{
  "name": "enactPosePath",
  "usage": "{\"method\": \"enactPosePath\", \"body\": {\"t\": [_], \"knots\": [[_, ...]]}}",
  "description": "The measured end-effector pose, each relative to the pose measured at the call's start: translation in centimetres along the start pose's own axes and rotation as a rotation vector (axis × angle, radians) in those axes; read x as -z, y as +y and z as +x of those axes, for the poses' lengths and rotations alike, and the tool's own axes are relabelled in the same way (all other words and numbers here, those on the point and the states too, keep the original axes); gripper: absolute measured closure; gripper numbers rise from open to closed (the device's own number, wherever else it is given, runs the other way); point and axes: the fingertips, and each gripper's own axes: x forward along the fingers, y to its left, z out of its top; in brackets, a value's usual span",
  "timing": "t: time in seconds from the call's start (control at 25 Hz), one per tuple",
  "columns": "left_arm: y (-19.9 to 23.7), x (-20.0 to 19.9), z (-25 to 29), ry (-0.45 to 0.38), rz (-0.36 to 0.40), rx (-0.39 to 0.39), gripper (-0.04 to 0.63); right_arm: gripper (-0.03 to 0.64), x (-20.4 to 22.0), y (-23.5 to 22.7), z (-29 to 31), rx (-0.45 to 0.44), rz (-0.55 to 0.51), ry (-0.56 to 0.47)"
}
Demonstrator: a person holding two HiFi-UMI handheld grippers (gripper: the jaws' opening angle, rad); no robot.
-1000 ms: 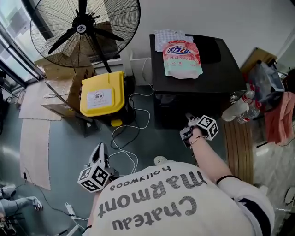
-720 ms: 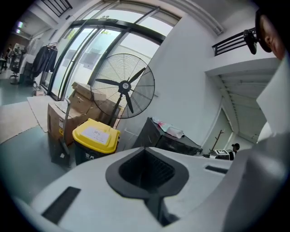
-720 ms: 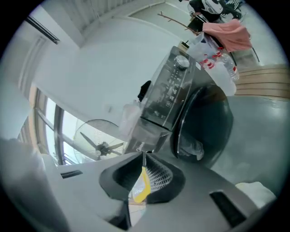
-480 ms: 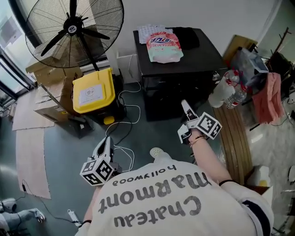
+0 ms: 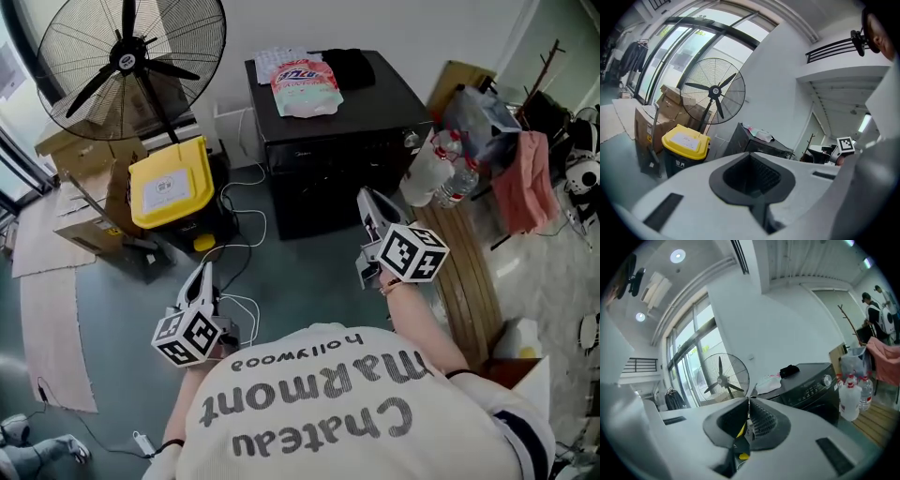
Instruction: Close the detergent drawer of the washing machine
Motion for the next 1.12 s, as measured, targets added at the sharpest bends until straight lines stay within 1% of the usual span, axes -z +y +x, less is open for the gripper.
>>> {"method": "enactPosePath", "body": {"t": [0.12, 0.28, 0.48, 0.68, 0.92, 1.12], "knots": [[-0.8, 0.0, -0.3, -0.005, 0.002, 0.007, 0.588, 0.583, 0.2, 0.4, -0.4, -0.011, -0.039, 0.015], [-1.9, 0.9, -0.9, -0.009, -0.013, -0.007, 0.588, 0.583, 0.8, 0.1, -1.2, -0.024, -0.065, 0.046], [-3.7, 2.1, -1.2, -0.007, -0.031, -0.034, 0.588, 0.583, 1.1, -1.4, -2.3, -0.039, -0.086, 0.087], [-4.8, 3.9, -1.7, 0.009, -0.066, -0.076, 0.588, 0.583, 2.2, -3.2, -3.2, -0.040, -0.097, 0.145], [-5.6, 5.9, -1.8, 0.033, -0.068, -0.100, 0.588, 0.583, 3.7, -4.9, -4.0, -0.043, -0.122, 0.188], [-6.1, 6.1, -1.7, 0.029, -0.077, -0.110, 0.588, 0.583, 4.5, -5.5, -4.3, -0.044, -0.148, 0.227]]}}
